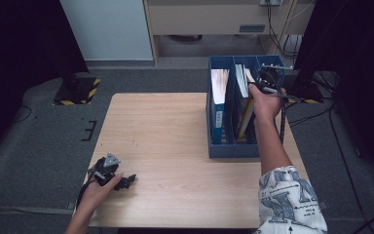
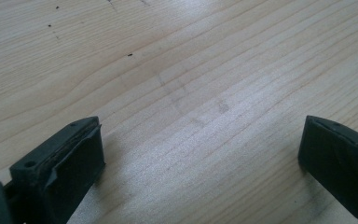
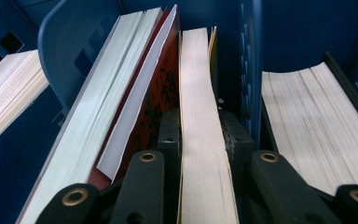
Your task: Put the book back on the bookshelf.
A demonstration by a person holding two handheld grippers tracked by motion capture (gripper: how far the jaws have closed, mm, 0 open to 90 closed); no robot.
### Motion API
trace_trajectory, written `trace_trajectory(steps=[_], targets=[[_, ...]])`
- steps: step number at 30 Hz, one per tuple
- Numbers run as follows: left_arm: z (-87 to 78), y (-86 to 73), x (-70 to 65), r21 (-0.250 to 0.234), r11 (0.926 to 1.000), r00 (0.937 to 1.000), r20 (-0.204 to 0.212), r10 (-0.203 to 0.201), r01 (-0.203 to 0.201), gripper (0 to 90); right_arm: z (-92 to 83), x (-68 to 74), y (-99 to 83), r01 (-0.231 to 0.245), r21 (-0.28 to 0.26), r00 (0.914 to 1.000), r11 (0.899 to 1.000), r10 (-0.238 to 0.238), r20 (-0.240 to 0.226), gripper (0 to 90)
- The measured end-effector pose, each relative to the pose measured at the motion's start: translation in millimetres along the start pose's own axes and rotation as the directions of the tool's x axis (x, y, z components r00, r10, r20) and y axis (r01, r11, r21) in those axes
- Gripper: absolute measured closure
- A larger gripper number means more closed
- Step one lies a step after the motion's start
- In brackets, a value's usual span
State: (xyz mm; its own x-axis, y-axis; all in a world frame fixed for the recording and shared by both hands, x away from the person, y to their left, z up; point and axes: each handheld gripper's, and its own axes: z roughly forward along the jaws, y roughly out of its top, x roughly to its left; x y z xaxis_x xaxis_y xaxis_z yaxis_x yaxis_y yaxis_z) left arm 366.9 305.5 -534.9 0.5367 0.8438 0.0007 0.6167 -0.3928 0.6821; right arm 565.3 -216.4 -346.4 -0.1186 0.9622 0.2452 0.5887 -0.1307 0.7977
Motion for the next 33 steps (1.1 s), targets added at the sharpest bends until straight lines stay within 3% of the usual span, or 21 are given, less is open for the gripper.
trace_trajectory(steps=[14,33], targets=[[0.0,-0.1,0.1,-0.001,1.0000,1.0000,0.001,0.001,-0.001,0.0,2.0,1.1,-0.3,0.044,0.003,0.9989,0.999,-0.044,0.015,74.3],[0.4,0.0,-0.1,-0.004,1.0000,1.0000,0.000,0.000,0.000,0.0,-0.8,-0.8,-5.3,0.031,0.022,0.9995,0.999,-0.031,-0.007,70.7]])
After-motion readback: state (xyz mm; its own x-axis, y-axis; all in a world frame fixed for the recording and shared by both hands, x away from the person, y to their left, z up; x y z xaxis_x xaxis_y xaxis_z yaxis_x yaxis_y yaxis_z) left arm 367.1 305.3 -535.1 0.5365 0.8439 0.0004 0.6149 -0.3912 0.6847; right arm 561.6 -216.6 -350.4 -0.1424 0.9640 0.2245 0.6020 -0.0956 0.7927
